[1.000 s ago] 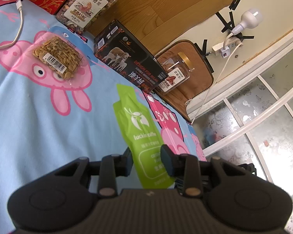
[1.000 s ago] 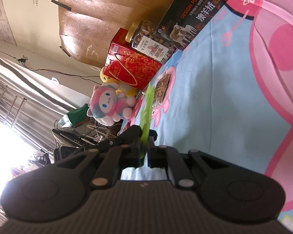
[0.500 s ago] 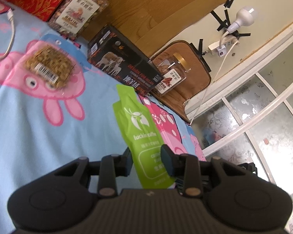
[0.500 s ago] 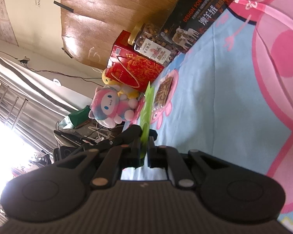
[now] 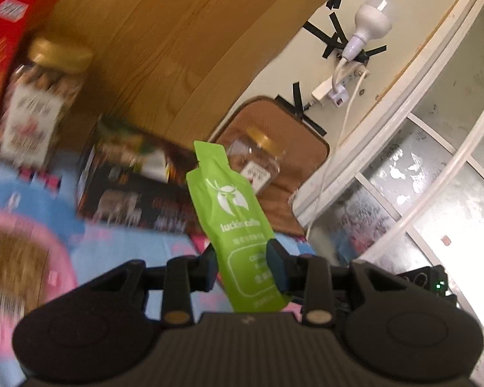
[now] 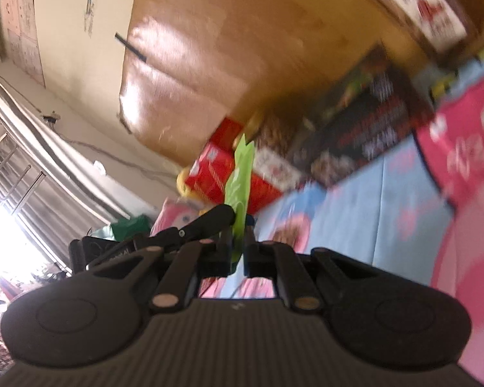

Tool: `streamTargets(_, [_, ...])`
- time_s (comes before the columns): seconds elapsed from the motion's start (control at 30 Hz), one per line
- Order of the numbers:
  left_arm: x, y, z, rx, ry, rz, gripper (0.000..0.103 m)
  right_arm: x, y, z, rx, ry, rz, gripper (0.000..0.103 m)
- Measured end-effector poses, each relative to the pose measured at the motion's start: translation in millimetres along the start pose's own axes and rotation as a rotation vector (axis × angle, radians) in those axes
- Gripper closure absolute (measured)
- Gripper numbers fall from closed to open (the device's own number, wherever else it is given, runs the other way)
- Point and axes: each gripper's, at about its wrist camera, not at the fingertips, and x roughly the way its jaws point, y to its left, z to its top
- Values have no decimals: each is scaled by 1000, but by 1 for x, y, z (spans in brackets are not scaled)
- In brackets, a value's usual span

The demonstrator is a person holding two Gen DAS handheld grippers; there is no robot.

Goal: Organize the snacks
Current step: 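Lift the green pouch with the right tool into the black box and release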

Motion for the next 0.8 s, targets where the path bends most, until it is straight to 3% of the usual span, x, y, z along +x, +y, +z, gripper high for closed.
streamTargets(0.23, [56, 12, 65, 48, -29, 60, 69, 39, -21, 65, -68, -41, -37, 94])
streamTargets(0.4, [97, 41, 87, 5, -19, 126, 68, 74, -47, 98, -109, -39, -106, 91])
streamTargets(0.47, [113, 50, 88, -3, 5, 167, 68, 85, -54, 104, -164, -56, -178, 87])
streamTargets(0.53, [122, 53, 85, 8, 35, 188, 67, 92, -55, 103, -249, -95, -311, 81])
streamTargets(0.6, [122, 51, 78, 45, 34, 195, 64, 89, -59, 101, -281, -146, -387, 68])
streamTargets(0.8, [75, 45, 74, 46, -8, 181, 64, 59, -63, 90, -231, -235, -339, 68])
